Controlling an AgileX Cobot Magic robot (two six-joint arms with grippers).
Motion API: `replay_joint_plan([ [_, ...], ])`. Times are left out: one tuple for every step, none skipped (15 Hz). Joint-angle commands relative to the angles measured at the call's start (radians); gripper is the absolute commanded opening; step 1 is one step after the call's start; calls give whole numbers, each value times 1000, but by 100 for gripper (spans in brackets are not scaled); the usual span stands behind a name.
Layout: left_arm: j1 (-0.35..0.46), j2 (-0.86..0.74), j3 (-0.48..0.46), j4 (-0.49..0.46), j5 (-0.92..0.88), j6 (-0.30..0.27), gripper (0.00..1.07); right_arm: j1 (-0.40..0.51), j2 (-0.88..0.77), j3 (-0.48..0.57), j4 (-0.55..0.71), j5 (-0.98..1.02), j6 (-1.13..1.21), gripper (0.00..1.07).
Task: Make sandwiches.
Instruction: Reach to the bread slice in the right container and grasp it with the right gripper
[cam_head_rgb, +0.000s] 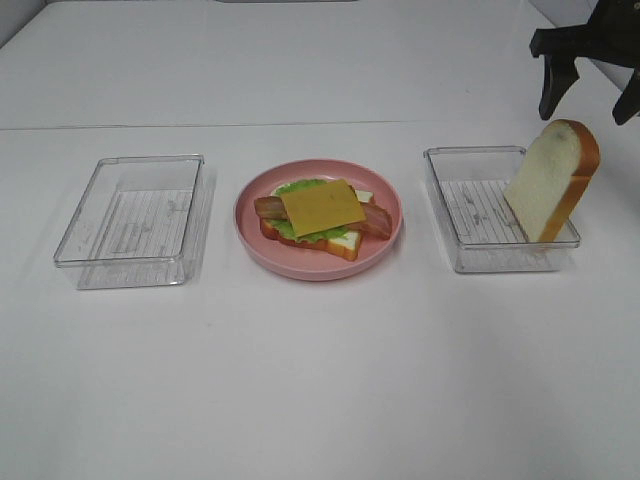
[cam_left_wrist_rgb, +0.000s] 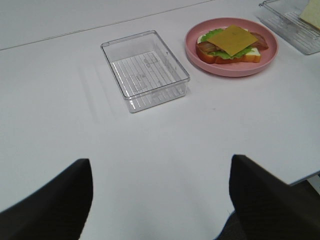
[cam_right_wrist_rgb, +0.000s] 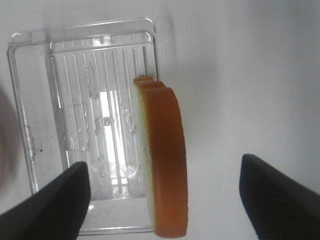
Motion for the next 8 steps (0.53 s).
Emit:
replay_joint_plan([
  [-5,-21,3,2,-7,-3,73,-3,25,-5,-7,76,-10,77],
  [-5,-21,3,2,-7,-3,73,-3,59,-5,-10,76,-10,76],
  [-5,-21,3,2,-7,-3,73,-3,77,-5,-10,75,-10,76],
  [-5,-21,3,2,-7,-3,73,-3,90,-5,-10,75,-13,75],
  [-5,-21,3,2,-7,-3,73,-3,95,-5,-10,75,-17,70],
  [-5,-21,3,2,-7,-3,73,-3,96,-5,-10,76,-17,66],
  [-5,-21,3,2,-7,-3,73,-3,96,-5,-10,77,-17,53],
  [-5,-21,3,2,-7,-3,73,-3,96,-5,-10,77,-17,40],
])
